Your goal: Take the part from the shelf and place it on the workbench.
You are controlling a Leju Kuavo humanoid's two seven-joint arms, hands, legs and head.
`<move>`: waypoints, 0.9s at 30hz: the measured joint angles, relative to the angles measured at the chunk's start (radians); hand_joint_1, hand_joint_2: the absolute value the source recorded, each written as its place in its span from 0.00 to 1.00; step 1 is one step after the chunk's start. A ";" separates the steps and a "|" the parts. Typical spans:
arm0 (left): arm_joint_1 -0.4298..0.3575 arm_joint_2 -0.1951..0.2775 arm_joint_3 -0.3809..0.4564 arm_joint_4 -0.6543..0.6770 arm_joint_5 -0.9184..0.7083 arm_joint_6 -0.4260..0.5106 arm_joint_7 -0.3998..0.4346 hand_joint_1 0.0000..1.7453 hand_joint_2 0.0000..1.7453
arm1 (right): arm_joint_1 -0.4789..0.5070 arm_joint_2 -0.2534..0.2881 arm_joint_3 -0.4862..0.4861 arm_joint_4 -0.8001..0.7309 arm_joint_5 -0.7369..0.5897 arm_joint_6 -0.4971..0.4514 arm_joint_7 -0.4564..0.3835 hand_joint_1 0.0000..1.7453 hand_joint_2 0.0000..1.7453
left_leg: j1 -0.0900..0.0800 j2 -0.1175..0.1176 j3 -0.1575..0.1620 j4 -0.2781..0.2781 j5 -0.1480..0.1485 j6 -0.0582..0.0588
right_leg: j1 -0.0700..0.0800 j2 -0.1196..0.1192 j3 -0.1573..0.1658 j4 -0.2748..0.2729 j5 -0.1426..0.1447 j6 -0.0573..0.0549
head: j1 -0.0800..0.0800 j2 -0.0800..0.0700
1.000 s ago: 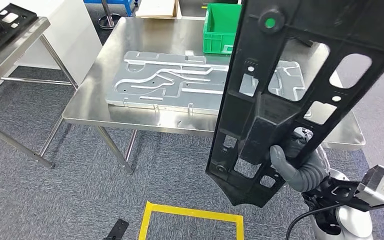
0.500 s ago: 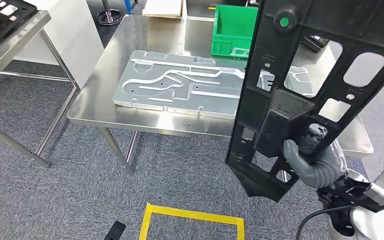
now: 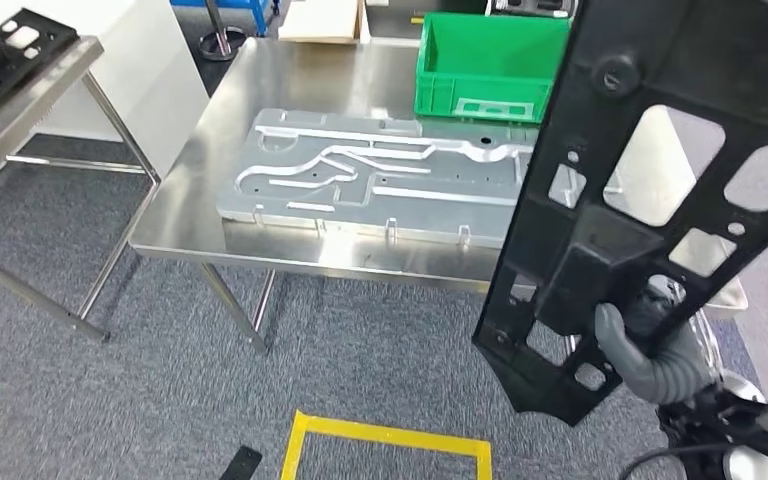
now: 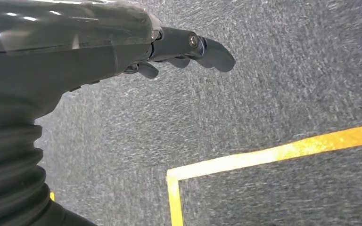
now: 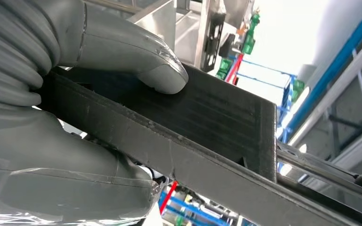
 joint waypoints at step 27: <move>-0.055 0.052 0.013 -0.002 0.064 0.059 -0.030 0.00 1.00 | -0.038 0.025 -0.021 0.012 0.007 0.074 0.019 1.00 1.00 | -0.007 -0.004 0.127 -0.225 0.089 0.032 | 0.016 0.007 -0.042 0.020 0.024 0.012 | 0.001 0.000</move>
